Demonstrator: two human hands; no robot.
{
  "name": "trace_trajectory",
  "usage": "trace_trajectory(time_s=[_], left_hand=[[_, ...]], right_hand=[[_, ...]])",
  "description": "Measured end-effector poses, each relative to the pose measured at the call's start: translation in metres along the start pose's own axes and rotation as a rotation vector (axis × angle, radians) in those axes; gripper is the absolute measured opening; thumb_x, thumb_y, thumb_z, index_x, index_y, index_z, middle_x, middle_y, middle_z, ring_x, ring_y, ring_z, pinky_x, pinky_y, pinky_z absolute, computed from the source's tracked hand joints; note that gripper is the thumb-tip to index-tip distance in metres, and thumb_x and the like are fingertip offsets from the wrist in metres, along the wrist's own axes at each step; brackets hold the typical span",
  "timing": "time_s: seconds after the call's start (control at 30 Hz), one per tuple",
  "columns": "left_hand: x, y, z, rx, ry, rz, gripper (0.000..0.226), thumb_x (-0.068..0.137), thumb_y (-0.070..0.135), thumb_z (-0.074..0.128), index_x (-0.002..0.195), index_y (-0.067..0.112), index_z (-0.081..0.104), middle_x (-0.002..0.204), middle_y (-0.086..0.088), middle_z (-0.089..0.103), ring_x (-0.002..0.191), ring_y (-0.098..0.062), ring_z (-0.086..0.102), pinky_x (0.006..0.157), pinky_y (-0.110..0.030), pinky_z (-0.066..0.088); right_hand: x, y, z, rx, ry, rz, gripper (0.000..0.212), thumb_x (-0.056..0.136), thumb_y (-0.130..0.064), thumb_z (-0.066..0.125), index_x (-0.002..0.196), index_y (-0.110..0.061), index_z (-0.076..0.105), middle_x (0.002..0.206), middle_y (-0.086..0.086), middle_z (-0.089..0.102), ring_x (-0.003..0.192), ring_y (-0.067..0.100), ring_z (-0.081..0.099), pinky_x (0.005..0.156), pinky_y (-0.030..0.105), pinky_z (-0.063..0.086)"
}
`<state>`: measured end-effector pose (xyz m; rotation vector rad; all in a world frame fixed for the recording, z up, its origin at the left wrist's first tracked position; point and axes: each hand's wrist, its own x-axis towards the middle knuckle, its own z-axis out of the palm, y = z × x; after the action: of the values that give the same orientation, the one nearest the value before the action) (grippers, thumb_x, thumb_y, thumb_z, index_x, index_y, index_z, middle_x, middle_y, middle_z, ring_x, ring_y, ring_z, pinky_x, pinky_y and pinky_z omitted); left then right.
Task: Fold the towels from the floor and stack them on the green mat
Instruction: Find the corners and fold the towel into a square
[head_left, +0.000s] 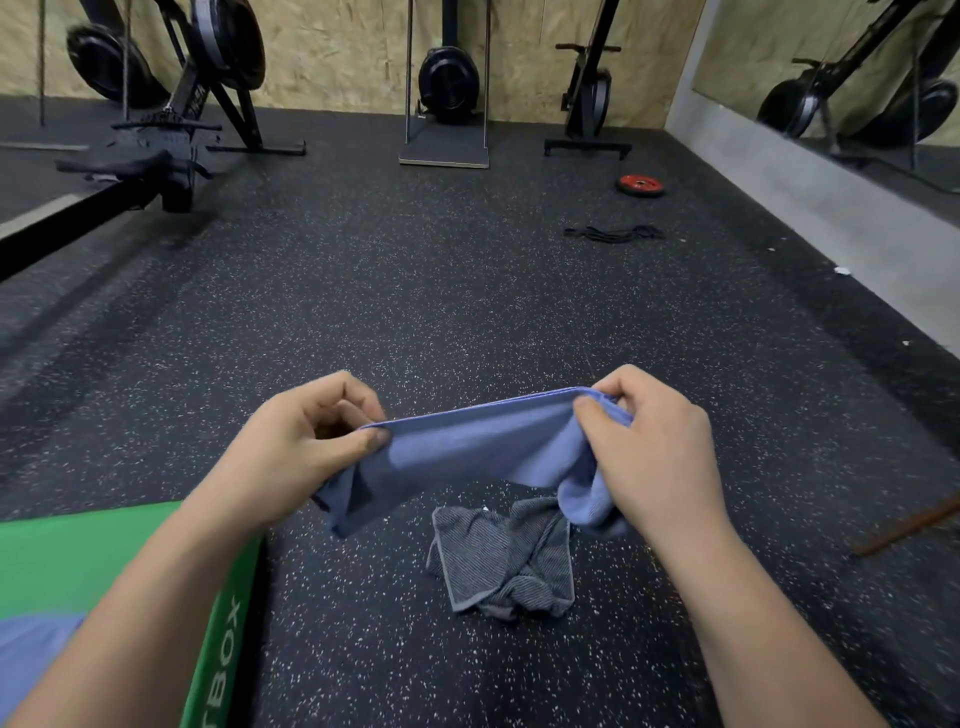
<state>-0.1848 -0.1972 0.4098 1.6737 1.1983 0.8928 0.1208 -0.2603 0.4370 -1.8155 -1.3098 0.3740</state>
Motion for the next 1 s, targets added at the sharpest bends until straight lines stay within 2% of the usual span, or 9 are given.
trace_trajectory(time_s=[0.1,0.2,0.33,0.53,0.67,0.8,0.9,1.0], left_hand=[[-0.001,-0.001,0.001,0.023,-0.044,0.009,0.018,0.091,0.006,0.083,0.087,0.018,0.071,0.076,-0.006,0.073,0.061,-0.010,0.055,0.054,-0.022,0.040],[-0.002,-0.003,0.002,0.114,-0.110,-0.007,0.015,0.088,0.012,0.089,0.087,0.018,0.075,0.077,-0.002,0.075,0.067,-0.010,0.061,0.062,-0.024,0.044],[-0.005,-0.002,0.012,0.241,-0.221,-0.064,0.016,0.083,0.019,0.092,0.079,0.021,0.076,0.064,0.008,0.069,0.058,-0.005,0.054,0.058,-0.024,0.041],[-0.007,0.002,0.022,0.427,-0.316,-0.106,0.022,0.080,0.035,0.092,0.075,0.024,0.074,0.063,0.003,0.072,0.055,-0.004,0.058,0.058,-0.026,0.045],[-0.006,0.001,0.020,0.465,-0.300,-0.107,0.023,0.077,0.041,0.095,0.075,0.029,0.076,0.065,0.007,0.073,0.056,-0.002,0.055,0.057,-0.025,0.043],[-0.003,-0.006,0.012,0.394,-0.246,-0.105,0.012,0.084,0.041,0.090,0.079,0.036,0.080,0.068,0.010,0.073,0.061,-0.002,0.055,0.063,-0.027,0.044],[-0.003,-0.012,0.009,0.379,-0.186,-0.082,0.011,0.090,0.033,0.087,0.083,0.039,0.080,0.075,0.009,0.077,0.070,-0.011,0.067,0.074,-0.035,0.055],[-0.003,-0.010,0.008,0.377,-0.102,-0.053,0.016,0.084,0.024,0.093,0.078,0.034,0.082,0.076,0.008,0.079,0.073,-0.016,0.073,0.074,-0.036,0.057]], right_hand=[[0.001,0.000,0.000,0.027,0.039,0.031,0.015,0.093,-0.024,0.068,0.080,-0.018,0.064,0.065,0.002,0.065,0.067,0.019,0.058,0.058,0.031,0.044],[0.002,-0.001,0.000,0.043,0.067,0.049,0.014,0.093,-0.024,0.068,0.081,-0.017,0.065,0.068,0.001,0.067,0.069,0.017,0.059,0.059,0.029,0.045],[0.003,0.000,0.001,0.035,0.075,0.065,0.014,0.093,-0.024,0.068,0.081,-0.019,0.065,0.068,-0.001,0.067,0.069,0.017,0.060,0.059,0.028,0.045],[0.004,0.000,0.000,0.021,0.090,0.082,0.014,0.093,-0.024,0.068,0.080,-0.020,0.065,0.069,-0.003,0.068,0.071,0.012,0.060,0.060,0.025,0.045],[0.005,-0.001,-0.002,0.037,0.114,0.089,0.013,0.092,-0.024,0.068,0.080,-0.020,0.066,0.070,-0.005,0.068,0.074,0.009,0.061,0.059,0.017,0.044],[0.006,-0.002,-0.004,0.050,0.136,0.081,0.013,0.093,-0.022,0.069,0.080,-0.020,0.067,0.069,-0.005,0.067,0.073,0.006,0.061,0.059,0.013,0.043],[0.006,-0.002,-0.005,0.055,0.150,0.075,0.013,0.093,-0.020,0.070,0.080,-0.020,0.067,0.070,-0.011,0.066,0.071,0.001,0.060,0.059,0.010,0.042],[0.006,-0.002,-0.005,0.060,0.148,0.070,0.012,0.093,-0.021,0.070,0.081,-0.021,0.068,0.072,-0.013,0.066,0.073,0.001,0.061,0.060,0.010,0.042]])
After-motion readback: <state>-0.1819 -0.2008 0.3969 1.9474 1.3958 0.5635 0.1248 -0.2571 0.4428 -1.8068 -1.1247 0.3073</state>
